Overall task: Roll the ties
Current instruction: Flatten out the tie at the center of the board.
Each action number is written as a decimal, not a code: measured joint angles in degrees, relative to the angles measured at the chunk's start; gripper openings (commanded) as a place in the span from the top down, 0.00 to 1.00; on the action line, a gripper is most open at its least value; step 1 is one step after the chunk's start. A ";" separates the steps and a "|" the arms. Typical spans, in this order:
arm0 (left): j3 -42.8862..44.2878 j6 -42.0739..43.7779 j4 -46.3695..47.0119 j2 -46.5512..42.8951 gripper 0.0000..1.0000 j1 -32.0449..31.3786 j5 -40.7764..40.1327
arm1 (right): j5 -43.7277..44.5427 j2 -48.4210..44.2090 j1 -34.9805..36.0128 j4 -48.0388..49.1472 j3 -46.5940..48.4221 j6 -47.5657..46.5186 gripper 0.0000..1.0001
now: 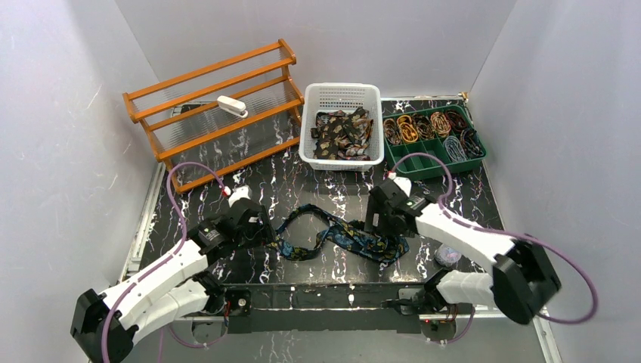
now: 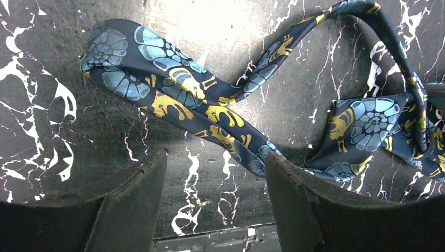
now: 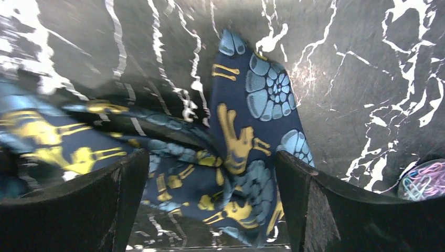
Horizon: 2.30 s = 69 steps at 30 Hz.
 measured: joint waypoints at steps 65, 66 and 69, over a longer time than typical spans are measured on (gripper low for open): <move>-7.96 -10.10 -0.28 -11.80 0.24 0.00 -4.48 | -2.67 9.79 -20.17 13.60 -0.09 -10.34 0.28; -8.07 -10.19 -0.33 -11.98 0.24 0.00 -4.83 | -2.64 10.80 -20.26 13.62 0.22 -10.91 0.32; -8.20 -10.34 -0.46 -11.98 0.23 0.00 -5.68 | -2.45 11.87 -20.68 13.70 0.57 -12.37 0.62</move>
